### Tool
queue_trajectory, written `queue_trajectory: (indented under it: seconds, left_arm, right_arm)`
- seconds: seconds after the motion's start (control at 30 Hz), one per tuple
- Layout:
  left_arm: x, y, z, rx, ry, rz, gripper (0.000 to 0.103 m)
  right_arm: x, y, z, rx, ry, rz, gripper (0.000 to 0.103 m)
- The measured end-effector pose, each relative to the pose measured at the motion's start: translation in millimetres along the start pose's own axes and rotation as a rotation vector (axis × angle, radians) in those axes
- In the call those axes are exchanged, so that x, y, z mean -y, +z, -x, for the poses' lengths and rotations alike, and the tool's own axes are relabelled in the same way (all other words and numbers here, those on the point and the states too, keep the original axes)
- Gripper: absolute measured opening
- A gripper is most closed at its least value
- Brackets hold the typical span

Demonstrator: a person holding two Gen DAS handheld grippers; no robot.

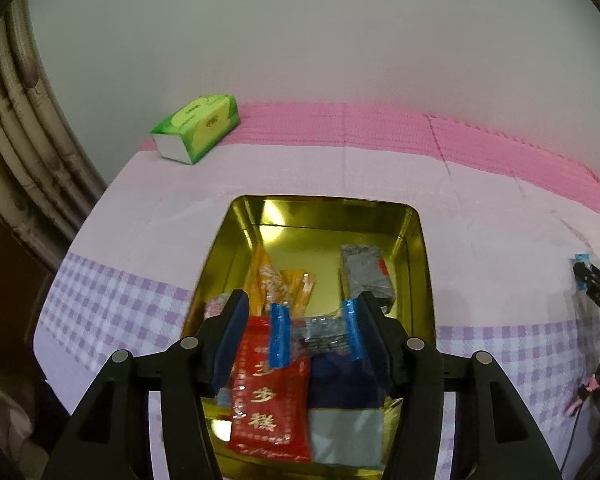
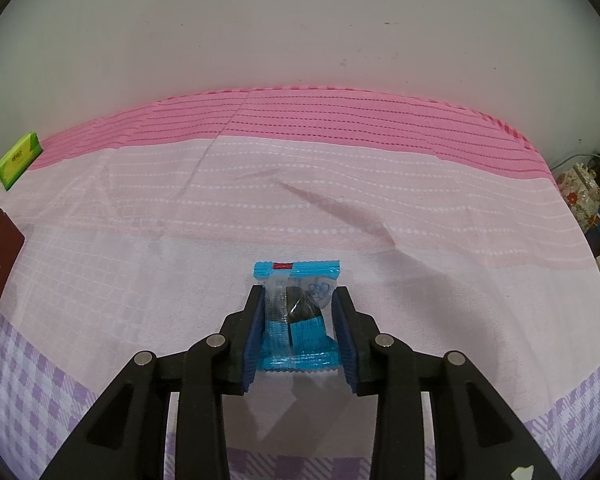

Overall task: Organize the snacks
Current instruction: 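Carry the teal-wrapped candy into the gold tin and open the right tool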

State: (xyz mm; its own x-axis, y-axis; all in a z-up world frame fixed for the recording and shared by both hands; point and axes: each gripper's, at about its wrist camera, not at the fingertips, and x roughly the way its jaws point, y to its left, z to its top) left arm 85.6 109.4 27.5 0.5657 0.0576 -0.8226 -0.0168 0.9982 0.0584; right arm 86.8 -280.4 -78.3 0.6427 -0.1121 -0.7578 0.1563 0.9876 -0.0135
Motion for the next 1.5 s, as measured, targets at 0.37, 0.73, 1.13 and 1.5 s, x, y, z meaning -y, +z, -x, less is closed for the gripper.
queue_trajectory:
  seconds: [0.37,0.73,1.13,1.5]
  left_arm:
    - [-47,-14,10,-0.015,0.051,0.086,0.057]
    - [-71,-37,15,-0.030,0.090,0.139,0.057]
    - [-70,-51,16,-0.014,0.119,0.102,0.062]
    - [-86,-51,17,-0.013,0.115,0.155,0.062]
  right_arm:
    - [-2,0,-1,-0.001,-0.003,0.001,0.034]
    - [-6,0,1,-0.003,-0.020,-0.014,0.031]
    - [-27,-8,10,-0.030,-0.023,0.009,0.027]
    - [-58,-6,29,-0.027,0.031,0.038,0.027]
